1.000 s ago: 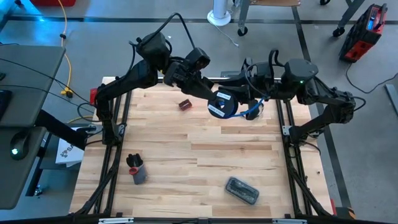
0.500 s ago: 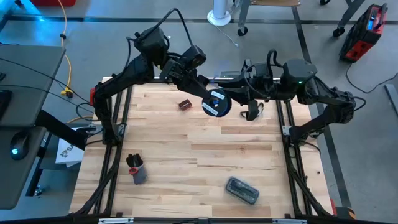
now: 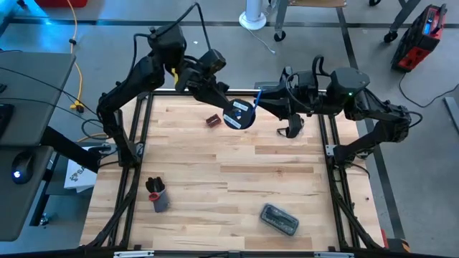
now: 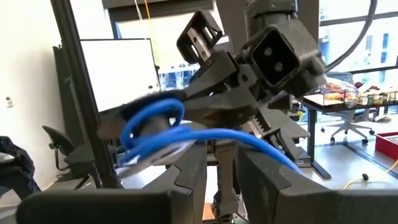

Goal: Coil cords
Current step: Coil the blue wire onto the spool

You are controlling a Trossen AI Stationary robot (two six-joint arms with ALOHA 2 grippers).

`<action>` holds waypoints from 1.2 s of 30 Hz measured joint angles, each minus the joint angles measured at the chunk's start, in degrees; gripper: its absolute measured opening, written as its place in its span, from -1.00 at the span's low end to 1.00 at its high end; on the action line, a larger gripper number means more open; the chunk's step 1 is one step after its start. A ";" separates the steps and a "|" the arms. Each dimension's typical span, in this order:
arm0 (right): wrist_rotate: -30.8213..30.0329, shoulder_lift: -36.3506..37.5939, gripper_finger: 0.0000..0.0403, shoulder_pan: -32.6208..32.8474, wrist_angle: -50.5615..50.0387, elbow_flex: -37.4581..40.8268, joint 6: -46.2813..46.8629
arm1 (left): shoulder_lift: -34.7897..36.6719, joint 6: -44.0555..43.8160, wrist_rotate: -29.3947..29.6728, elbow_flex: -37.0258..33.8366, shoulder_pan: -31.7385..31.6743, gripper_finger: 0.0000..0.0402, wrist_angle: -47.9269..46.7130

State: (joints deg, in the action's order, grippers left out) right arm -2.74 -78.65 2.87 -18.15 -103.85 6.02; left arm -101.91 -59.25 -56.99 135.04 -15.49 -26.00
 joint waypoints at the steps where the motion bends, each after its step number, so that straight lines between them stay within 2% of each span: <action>1: 0.00 0.00 -0.61 0.00 0.00 0.00 0.00 | 0.00 -0.02 -0.17 0.00 0.00 -1.00 -0.85; 7: 0.02 0.00 -0.61 0.00 0.00 0.00 0.48 | 0.00 1.57 -0.21 0.00 0.13 -1.00 -6.98; 15: 3.24 0.00 -0.61 0.00 -0.24 0.00 4.75 | 0.00 4.57 1.61 -0.02 0.56 -1.00 -11.81; 23: 3.85 -0.03 -0.61 0.02 -4.36 0.00 8.47 | 0.00 8.45 2.43 -0.04 4.42 -1.00 -18.77; 32: 5.07 -0.04 -0.61 -0.56 -5.62 0.00 12.13 | -0.60 7.42 2.21 -0.04 8.64 -1.00 -19.58; 36: 5.36 -0.38 -0.61 -1.93 -5.58 0.00 14.07 | -2.22 5.69 1.71 -0.09 9.19 -1.00 -14.55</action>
State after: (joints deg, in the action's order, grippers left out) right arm 2.62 -79.03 0.95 -23.73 -103.85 20.09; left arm -104.13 -53.56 -55.29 134.96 -6.29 -40.54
